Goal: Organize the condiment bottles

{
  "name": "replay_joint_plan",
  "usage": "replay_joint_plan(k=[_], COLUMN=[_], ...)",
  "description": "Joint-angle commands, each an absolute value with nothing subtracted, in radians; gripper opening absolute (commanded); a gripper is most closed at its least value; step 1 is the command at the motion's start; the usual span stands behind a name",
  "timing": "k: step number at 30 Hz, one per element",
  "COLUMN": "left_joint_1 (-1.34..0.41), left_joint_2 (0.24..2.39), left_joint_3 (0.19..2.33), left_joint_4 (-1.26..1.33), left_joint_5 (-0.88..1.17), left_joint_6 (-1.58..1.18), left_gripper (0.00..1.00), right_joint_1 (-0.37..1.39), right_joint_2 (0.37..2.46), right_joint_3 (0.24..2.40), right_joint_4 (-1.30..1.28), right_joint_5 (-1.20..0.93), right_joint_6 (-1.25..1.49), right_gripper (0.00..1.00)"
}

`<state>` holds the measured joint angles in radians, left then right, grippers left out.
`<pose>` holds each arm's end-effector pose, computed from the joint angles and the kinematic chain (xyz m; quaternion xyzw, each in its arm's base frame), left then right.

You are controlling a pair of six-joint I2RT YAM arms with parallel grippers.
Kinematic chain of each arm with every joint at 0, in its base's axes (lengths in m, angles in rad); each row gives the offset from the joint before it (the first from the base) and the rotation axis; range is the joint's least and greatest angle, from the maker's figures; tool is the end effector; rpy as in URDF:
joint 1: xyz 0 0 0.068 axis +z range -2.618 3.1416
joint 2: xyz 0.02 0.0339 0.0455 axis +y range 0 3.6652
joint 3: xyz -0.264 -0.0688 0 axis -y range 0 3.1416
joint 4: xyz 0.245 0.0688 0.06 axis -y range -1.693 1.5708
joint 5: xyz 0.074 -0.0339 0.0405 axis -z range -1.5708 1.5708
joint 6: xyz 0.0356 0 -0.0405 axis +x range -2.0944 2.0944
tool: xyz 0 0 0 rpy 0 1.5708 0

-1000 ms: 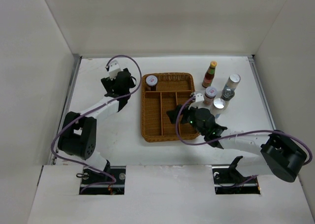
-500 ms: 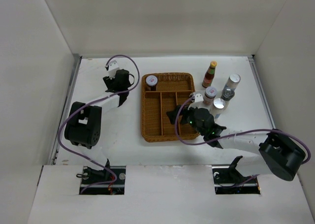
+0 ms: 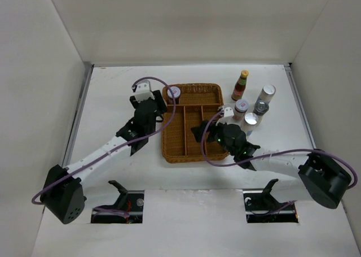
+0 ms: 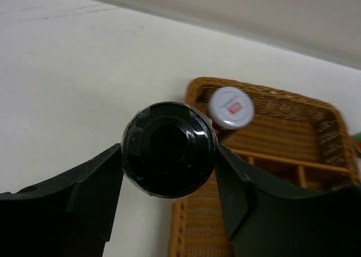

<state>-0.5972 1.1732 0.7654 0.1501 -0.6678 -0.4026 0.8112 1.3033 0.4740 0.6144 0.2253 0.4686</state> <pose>0.2316 -0.1308 0.2888 -0.1264 0.7643 -0.0486 0.6305 0.1890 0.1875 0.2048 -0.0625 0.7746 0.3019 0.5522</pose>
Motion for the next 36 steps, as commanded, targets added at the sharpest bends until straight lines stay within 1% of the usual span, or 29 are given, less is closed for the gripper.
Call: replay_joint_plan(k=[1,2,5,7,9,10,12,16,19,22,23,24,25,26,28,30,34,36], left_joint_1=[-0.675,-0.698,-0.748,-0.755,-0.751,-0.748,-0.743,-0.736,-0.739,-0.736,-0.737,-0.740,-0.743,-0.746,-0.757,-0.762,-0.777,-0.791], left_joint_2=[1.184,1.199,1.256,1.299,1.336,1.351,1.390,1.483,1.545,1.577,1.583,1.583,1.582,1.572,1.534,1.478,1.320,1.229], left_joint_3=[0.810,0.819,0.825,0.825,0.819,0.815,0.808,0.831,0.836,0.825,0.819,0.813,0.808,0.801,0.785,0.758,0.704,0.661], left_joint_4=[0.219,0.224,0.259,0.293,0.333,0.354,0.400,0.428,0.462,0.474,0.476,0.477,0.482,0.485,0.489,0.508,0.528,0.538], left_joint_5=[-0.644,-0.628,-0.604,-0.589,-0.577,-0.571,-0.571,-0.555,-0.561,-0.583,-0.597,-0.606,-0.609,-0.609,-0.611,-0.609,-0.588,-0.591], left_joint_6=[-0.406,-0.407,-0.405,-0.410,-0.407,-0.407,-0.403,-0.397,-0.385,-0.377,-0.377,-0.377,-0.377,-0.377,-0.377,-0.377,-0.390,-0.396], left_gripper=[0.28,0.28,0.28,0.28,0.28,0.28,0.29,0.30,0.31,0.34,0.37,0.44,0.53,0.62,0.76,0.86,0.98,1.00], right_joint_1=[0.808,0.806,0.805,0.803,0.803,0.803,0.805,0.814,0.866,0.890,0.890,0.890,0.880,0.869,0.849,0.817,0.731,0.702], right_joint_2=[1.250,1.237,1.177,1.111,1.043,1.014,0.967,0.951,0.957,0.922,0.899,0.873,0.847,0.816,0.761,0.723,0.710,0.725], right_joint_3=[0.463,0.457,0.436,0.420,0.404,0.396,0.385,0.416,0.446,0.457,0.456,0.456,0.460,0.469,0.497,0.528,0.574,0.603], right_joint_4=[0.695,0.695,0.692,0.681,0.675,0.670,0.655,0.563,0.529,0.519,0.511,0.490,0.457,0.413,0.315,0.229,0.082,0.011], right_joint_5=[0.251,0.262,0.296,0.337,0.380,0.399,0.439,0.466,0.474,0.495,0.524,0.566,0.613,0.664,0.734,0.790,0.880,0.897], right_joint_6=[0.474,0.472,0.472,0.466,0.462,0.460,0.459,0.433,0.425,0.373,0.359,0.353,0.351,0.351,0.344,0.319,0.321,0.331], right_gripper=[0.94,0.92,0.71,0.45,0.28,0.23,0.19,0.20,0.19,0.23,0.26,0.35,0.50,0.60,0.67,0.79,0.96,1.00])
